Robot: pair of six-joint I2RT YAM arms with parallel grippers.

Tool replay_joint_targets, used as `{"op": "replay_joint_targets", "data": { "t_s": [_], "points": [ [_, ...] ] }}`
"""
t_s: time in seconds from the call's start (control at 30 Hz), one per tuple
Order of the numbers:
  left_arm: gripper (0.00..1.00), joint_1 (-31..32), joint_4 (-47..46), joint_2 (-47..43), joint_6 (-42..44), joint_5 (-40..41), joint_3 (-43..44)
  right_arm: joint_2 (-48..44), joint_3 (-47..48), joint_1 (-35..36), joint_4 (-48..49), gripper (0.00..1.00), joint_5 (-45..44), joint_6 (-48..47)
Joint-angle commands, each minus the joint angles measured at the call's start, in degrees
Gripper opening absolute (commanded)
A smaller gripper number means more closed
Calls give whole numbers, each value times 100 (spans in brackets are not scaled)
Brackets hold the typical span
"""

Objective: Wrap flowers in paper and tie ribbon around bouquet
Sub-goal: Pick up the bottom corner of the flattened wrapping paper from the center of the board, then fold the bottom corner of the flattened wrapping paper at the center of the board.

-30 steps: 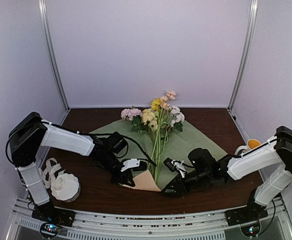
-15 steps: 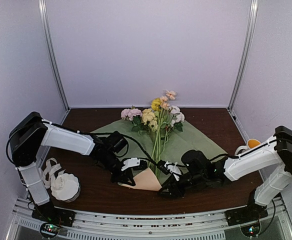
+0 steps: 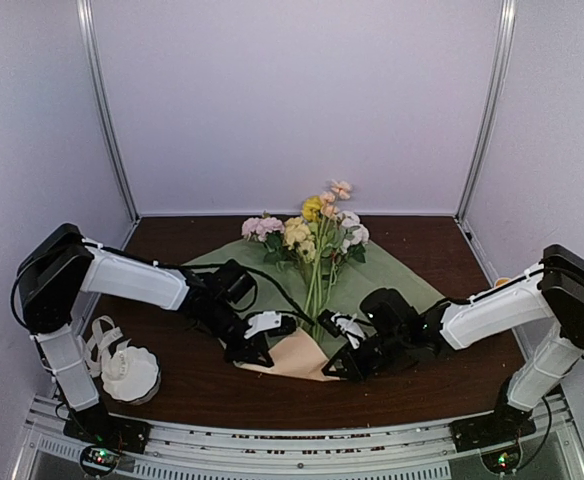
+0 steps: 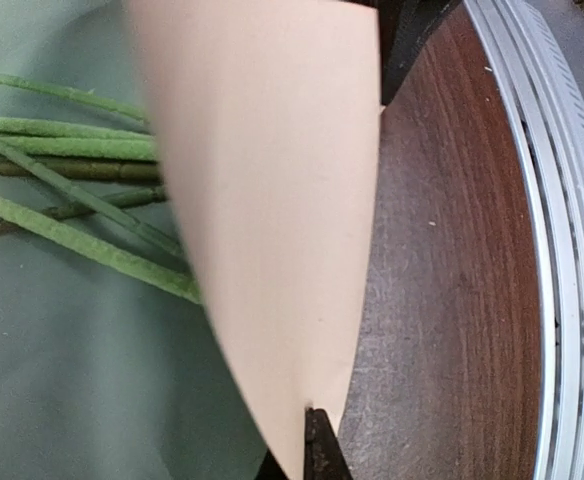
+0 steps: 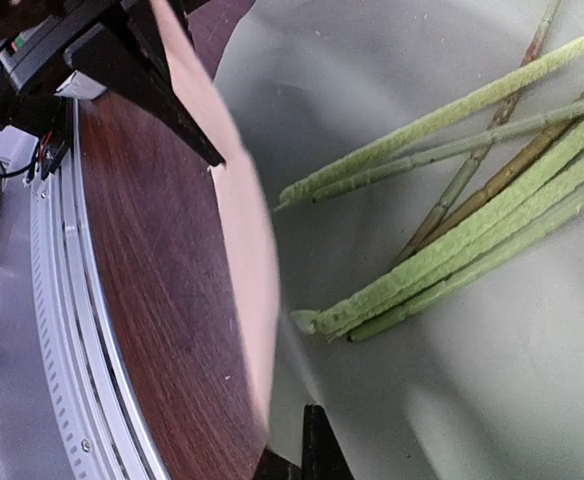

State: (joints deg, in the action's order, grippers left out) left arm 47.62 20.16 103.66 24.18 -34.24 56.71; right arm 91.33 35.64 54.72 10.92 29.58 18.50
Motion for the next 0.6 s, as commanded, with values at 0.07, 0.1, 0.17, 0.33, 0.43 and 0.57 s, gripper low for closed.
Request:
{"op": "replay_joint_targets", "data": {
  "t_s": [0.07, 0.1, 0.17, 0.33, 0.43, 0.57],
  "points": [
    [1, -59, -427, -462, -197, 242, -163, 71, 442, -214, -448, 0, 198, 276],
    [0, -59, -352, -450, -169, 291, -136, 43, 454, -267, -480, 0, 185, 337],
    [0, -57, -214, -392, -122, 381, -76, -14, 489, -406, -540, 0, 144, 469],
    [0, -59, -159, -242, -196, 659, 40, 1, 603, -621, -845, 0, 0, 574],
    [0, -74, -115, -161, -270, 867, 105, 112, 646, -645, -951, 0, -54, 616],
    [0, -69, -34, -74, -323, 1019, 157, 251, 559, -793, -951, 0, -179, 799]
  ]
}}
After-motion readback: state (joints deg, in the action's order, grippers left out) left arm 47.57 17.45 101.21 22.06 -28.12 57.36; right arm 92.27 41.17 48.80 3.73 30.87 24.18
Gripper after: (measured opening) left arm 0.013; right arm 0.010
